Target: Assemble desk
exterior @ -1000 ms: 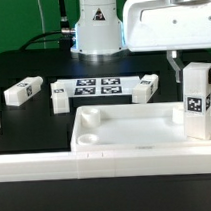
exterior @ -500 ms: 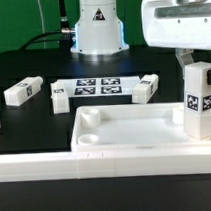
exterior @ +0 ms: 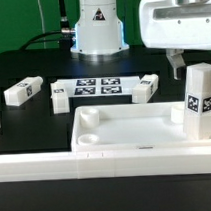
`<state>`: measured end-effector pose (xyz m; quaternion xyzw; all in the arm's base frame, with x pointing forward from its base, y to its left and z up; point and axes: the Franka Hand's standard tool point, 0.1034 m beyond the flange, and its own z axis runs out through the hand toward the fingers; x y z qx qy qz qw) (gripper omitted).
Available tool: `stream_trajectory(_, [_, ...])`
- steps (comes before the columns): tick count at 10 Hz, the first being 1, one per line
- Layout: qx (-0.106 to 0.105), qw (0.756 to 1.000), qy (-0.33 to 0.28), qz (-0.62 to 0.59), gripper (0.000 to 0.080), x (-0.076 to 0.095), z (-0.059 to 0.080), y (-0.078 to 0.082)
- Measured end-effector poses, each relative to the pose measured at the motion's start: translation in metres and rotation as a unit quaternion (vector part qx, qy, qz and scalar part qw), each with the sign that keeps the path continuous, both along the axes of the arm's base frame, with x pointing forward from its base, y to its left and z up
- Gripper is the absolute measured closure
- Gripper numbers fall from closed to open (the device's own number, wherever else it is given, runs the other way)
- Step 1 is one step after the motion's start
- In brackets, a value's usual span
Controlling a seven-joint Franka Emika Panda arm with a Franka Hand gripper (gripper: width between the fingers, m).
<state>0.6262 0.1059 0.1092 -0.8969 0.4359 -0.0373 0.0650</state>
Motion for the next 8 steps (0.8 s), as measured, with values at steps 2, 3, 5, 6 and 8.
stream_trajectory(2, [-0.013, 0.995, -0.008, 0.096, 0.0151, -0.0001, 0.0001, 0.001])
stream_trajectory(3, [-0.018, 0.99, -0.011, 0.139, 0.0151, -0.0003, -0.0002, 0.0019])
stream_trajectory(5, [-0.028, 0.974, -0.018, 0.224, 0.0151, -0.0008, -0.0011, 0.0034])
stream_trajectory(6, [-0.033, 0.964, -0.021, 0.264, 0.0151, -0.0007, -0.0012, 0.0032])
stream_trajectory(8, [-0.045, 0.931, -0.029, 0.361, 0.0151, -0.0008, -0.0022, 0.0015])
